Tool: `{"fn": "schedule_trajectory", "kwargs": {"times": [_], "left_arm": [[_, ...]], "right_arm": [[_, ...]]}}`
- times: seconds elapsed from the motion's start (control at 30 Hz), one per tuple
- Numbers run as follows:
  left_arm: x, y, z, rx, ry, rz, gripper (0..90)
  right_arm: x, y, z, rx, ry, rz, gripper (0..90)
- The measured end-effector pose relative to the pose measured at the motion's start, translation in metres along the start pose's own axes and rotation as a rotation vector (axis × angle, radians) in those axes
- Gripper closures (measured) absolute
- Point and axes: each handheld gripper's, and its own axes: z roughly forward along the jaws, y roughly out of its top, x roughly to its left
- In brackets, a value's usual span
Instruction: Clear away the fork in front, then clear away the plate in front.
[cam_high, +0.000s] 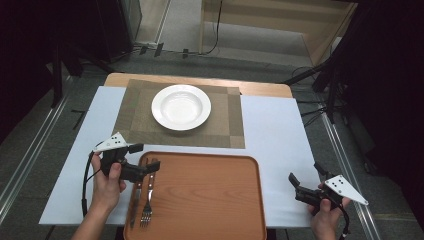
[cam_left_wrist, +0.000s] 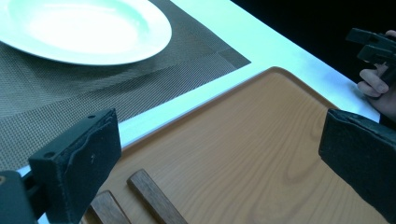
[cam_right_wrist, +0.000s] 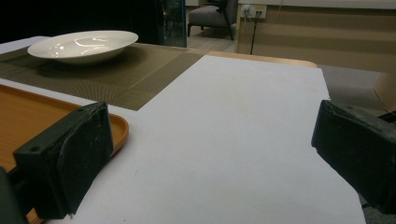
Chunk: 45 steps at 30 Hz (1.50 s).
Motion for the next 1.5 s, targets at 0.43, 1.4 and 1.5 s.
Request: {"fn": "schedule_trajectory", "kwargs": {"times": [0.43, 1.4, 1.5], "left_arm": [[0.01, 0.018, 0.012, -0.007, 0.011, 0.002, 0.0], [0.038, 0.056, 0.04, -0.002, 0.095, 0.011, 0.0], [0.044, 0.058, 0.042, -0.003, 0.097, -0.009, 0.0]], "right_arm": [[0.0, 0.0, 0.0, -0.004, 0.002, 0.002, 0.0], [-0.001, 0.0, 0.0, -0.012, 0.01, 0.002, 0.0], [-0.001, 0.0, -0.001, -0.012, 0.011, -0.001, 0.0]]}}
